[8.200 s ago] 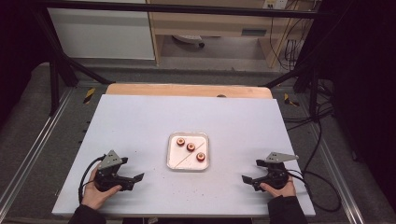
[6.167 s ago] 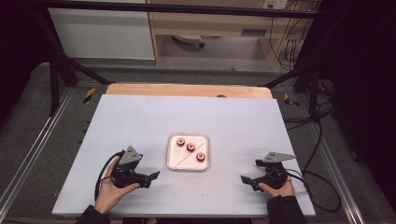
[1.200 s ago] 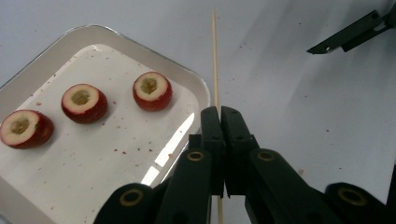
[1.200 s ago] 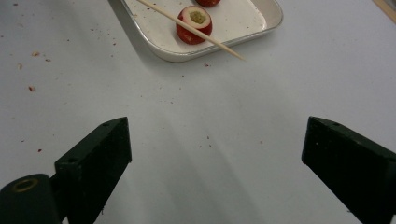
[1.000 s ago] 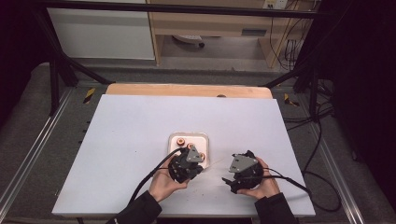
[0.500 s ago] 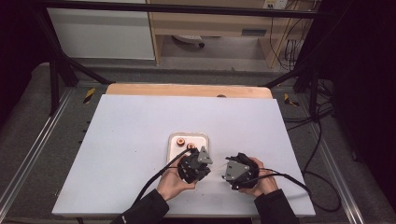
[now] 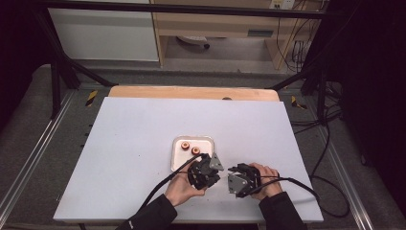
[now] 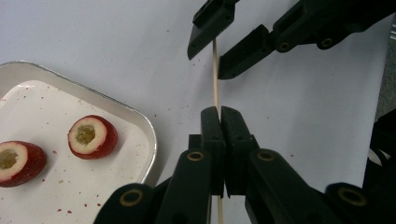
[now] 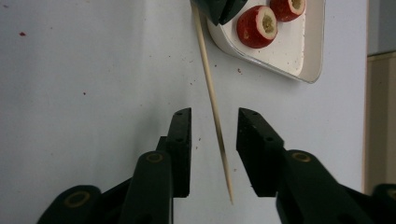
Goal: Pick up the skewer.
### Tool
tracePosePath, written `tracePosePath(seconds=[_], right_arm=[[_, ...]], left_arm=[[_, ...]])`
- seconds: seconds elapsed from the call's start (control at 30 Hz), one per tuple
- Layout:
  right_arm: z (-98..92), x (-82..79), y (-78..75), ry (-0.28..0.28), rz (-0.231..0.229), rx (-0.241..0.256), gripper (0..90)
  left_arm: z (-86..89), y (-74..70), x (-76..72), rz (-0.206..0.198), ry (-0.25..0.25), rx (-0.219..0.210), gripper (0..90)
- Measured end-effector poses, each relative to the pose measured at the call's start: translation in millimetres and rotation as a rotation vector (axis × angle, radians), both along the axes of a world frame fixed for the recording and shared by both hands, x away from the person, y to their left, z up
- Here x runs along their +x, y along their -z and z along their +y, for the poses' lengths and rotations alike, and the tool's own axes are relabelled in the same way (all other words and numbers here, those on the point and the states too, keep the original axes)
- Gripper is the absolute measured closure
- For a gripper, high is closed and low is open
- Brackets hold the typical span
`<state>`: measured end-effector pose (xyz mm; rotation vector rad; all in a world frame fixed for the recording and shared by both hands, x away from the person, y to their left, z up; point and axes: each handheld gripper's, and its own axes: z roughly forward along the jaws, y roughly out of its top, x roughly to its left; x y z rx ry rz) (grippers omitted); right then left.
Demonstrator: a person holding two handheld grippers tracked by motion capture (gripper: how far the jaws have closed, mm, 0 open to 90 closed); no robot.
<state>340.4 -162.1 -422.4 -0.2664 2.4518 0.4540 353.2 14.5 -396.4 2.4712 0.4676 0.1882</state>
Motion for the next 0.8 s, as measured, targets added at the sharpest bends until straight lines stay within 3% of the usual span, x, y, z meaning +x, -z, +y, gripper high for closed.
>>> tracePosePath(seconds=[0.43, 0.7, 0.8], right_arm=[[-1.0, -3.2, 2.2, -0.089, -0.054, -0.088, 87.0], [0.4, -5.0, 1.0, -0.125, -0.081, -0.121, 88.7], [0.9, -5.5, -0.7, -0.123, -0.097, -0.128, 88.8]], left_arm=[[-2.3, 2.5, -0.5, 0.009, 0.011, 0.015, 88.5], [-0.1, 1.7, 1.8, 0.025, 0.013, 0.035, 87.2], [3.6, -0.2, 4.6, 0.036, 0.005, 0.052, 78.8]])
